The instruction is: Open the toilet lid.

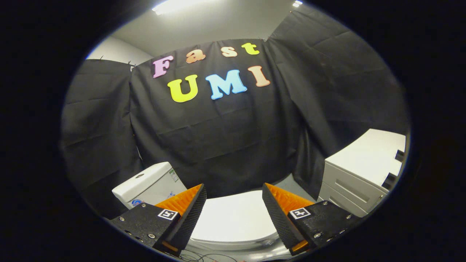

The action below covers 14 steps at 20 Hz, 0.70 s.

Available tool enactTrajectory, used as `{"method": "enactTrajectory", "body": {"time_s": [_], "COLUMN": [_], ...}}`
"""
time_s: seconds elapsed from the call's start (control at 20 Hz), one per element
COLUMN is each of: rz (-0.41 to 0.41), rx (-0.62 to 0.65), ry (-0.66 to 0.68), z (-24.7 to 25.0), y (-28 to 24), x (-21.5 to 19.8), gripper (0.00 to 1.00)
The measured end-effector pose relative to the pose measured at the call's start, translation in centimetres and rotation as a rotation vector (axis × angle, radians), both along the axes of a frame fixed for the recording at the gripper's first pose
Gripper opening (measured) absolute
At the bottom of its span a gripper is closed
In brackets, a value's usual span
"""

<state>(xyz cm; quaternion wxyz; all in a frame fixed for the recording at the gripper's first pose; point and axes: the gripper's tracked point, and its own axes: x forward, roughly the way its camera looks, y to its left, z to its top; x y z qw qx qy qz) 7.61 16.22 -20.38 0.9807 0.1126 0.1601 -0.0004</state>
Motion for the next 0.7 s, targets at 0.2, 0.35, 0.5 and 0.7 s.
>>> {"method": "enactTrajectory", "body": {"time_s": [0.2,0.35,0.5,0.7], "rz": [-0.035,-0.100,-0.133,-0.154], "rx": [0.079,0.191,0.225,0.266], "ry": [0.102,0.169,0.263,0.333], "z": [-4.9,-8.5,-13.0,-16.7], "y": [0.3,-0.1,-0.8,-2.2], "x": [-1.4,-2.7,-4.5,-5.0], "gripper": [0.96,0.95,0.95,0.95]}}
